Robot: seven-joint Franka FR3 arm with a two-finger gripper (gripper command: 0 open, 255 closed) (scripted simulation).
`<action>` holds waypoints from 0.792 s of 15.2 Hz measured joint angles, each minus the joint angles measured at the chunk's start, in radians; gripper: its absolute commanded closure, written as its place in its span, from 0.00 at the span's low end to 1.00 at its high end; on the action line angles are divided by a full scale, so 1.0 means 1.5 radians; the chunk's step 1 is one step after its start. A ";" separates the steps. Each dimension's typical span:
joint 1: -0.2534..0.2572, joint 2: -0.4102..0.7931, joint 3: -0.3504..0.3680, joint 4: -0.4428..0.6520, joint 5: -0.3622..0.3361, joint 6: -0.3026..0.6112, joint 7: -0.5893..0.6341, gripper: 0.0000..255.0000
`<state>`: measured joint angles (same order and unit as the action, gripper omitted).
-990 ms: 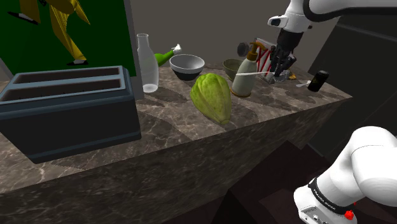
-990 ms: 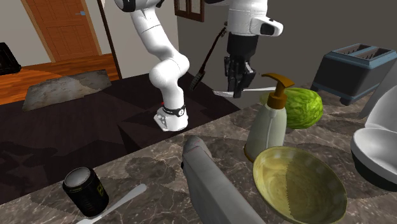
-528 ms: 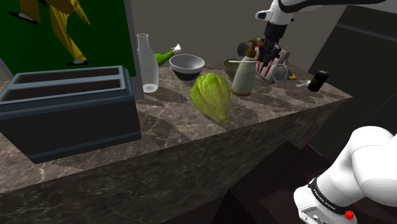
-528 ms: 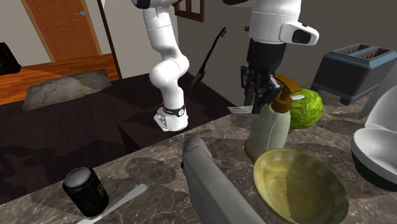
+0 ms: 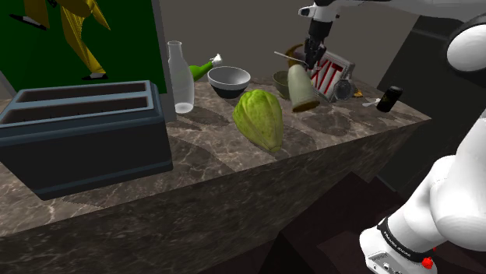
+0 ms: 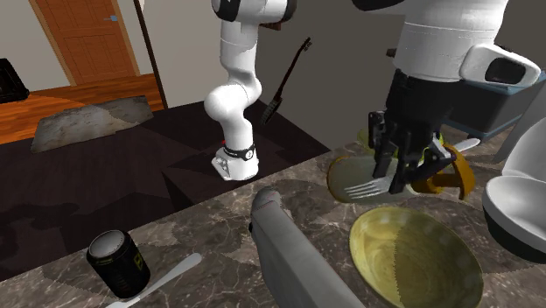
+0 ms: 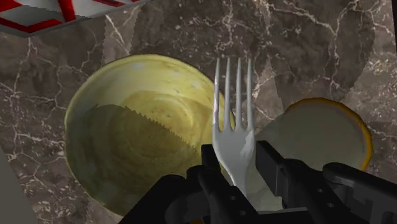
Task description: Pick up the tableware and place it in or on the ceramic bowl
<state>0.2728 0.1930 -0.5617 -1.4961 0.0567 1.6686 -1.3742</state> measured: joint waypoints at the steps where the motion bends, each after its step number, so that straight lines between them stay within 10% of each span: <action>1: -0.013 0.036 -0.001 0.041 0.019 -0.009 -0.011 1.00; 5: -0.077 0.167 0.004 0.217 0.084 -0.068 -0.043 1.00; 12: -0.074 0.176 0.006 0.167 0.088 -0.010 -0.049 1.00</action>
<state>0.1621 0.4567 -0.5520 -1.2461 0.1892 1.6529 -1.4472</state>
